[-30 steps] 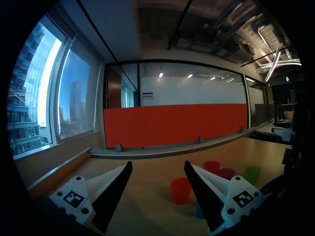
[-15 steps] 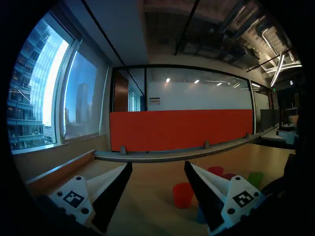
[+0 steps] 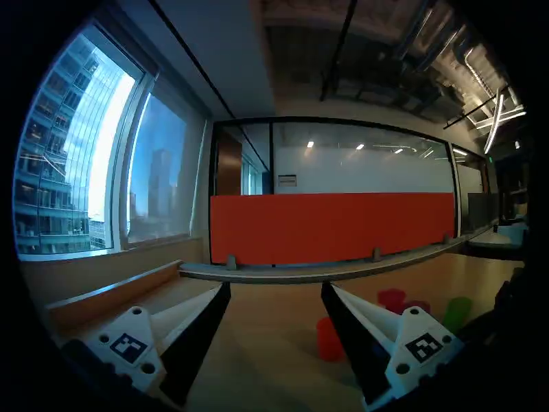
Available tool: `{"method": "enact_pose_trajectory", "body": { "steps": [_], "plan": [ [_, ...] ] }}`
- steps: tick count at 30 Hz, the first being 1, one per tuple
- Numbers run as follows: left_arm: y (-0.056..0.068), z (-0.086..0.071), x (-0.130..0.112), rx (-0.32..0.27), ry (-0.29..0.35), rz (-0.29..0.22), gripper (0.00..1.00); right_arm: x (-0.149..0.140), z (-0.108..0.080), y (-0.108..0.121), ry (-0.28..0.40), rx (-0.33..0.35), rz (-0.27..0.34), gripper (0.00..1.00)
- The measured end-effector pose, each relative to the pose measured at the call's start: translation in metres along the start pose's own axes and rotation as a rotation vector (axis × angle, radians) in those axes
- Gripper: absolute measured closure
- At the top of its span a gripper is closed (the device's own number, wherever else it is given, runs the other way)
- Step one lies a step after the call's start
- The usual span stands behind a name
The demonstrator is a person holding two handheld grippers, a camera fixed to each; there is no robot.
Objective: Pour water
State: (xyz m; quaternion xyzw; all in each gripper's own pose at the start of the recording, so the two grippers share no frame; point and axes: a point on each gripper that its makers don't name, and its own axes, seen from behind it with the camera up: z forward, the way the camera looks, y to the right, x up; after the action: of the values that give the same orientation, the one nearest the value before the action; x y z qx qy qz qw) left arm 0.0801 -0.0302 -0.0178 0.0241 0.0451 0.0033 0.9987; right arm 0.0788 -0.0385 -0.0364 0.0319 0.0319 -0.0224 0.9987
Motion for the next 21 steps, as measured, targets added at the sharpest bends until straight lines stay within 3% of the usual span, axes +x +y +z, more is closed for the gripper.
{"method": "enact_pose_trajectory", "body": {
  "steps": [12, 21],
  "plan": [
    [0.002, -0.003, -0.033, 0.012, -0.031, -0.013, 0.02, -0.004, 0.000, 0.002, -0.011, -0.018, 0.037, 0.00],
    [0.009, -0.005, -0.054, 0.005, -0.058, 0.010, 0.02, 0.002, -0.002, -0.001, -0.010, -0.019, 0.027, 0.00]
  ]
}}
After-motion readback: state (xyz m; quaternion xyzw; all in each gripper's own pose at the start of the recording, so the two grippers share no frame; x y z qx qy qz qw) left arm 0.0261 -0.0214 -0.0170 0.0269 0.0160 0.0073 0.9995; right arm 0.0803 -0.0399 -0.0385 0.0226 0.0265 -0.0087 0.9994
